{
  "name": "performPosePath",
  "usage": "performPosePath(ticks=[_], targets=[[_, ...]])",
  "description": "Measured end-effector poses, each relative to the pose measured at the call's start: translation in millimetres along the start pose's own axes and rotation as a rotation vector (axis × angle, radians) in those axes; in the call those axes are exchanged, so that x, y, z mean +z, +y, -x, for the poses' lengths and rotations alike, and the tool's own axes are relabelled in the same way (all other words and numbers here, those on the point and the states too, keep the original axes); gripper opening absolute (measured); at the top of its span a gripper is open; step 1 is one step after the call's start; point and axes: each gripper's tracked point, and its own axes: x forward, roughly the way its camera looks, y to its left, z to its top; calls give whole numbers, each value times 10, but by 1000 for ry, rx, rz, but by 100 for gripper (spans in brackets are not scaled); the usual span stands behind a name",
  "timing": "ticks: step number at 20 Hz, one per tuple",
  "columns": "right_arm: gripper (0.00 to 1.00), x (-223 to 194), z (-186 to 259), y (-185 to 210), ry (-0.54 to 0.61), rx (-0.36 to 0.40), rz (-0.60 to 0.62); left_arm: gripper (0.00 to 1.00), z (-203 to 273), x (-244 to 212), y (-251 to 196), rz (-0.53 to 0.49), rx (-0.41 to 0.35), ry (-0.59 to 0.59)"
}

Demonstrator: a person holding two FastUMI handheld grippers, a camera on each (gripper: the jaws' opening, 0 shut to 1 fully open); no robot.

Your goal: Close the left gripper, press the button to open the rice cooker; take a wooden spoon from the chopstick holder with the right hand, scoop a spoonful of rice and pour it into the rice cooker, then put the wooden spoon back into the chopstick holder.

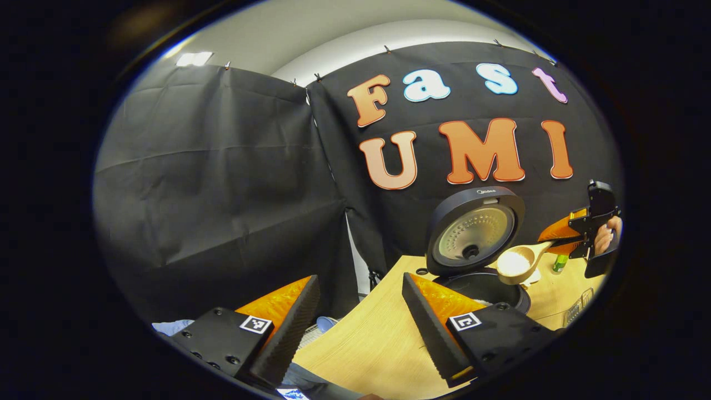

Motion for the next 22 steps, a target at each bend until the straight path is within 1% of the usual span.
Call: performPosePath(ticks=[2,3,4,5,6,11,13,18,19,20,21,22], targets=[[7,18,-61,62,-19,-22,75,100,-20,-12,-5,-6,-2,2],[7,30,-90,96,-30,-31,109,94,-24,0,-11,-9,-4,3],[7,41,-118,117,-37,-41,144,100,-28,-14,-8,-12,-7,5],[7,54,-126,142,-46,-52,183,100,-30,-13,-12,-14,-9,5],[7,60,-144,165,-55,-63,225,94,-36,-22,-15,-16,-12,5],[7,115,-191,280,-106,-114,424,94,-57,-66,-18,-11,-17,15],[7,125,-205,330,-124,-121,474,94,-64,-90,-4,-12,-15,19],[7,168,-213,416,-149,-126,543,94,-89,-159,-2,-5,-17,37],[7,159,-200,435,-153,-127,565,94,-89,-160,-5,-3,-19,39],[7,179,-196,439,-161,-130,583,100,-93,-160,-16,-3,-21,40],[7,178,-201,445,-164,-129,602,94,-102,-163,-24,-3,-24,40],[7,184,-208,459,-169,-127,616,94,-103,-179,-30,-5,-27,41]])
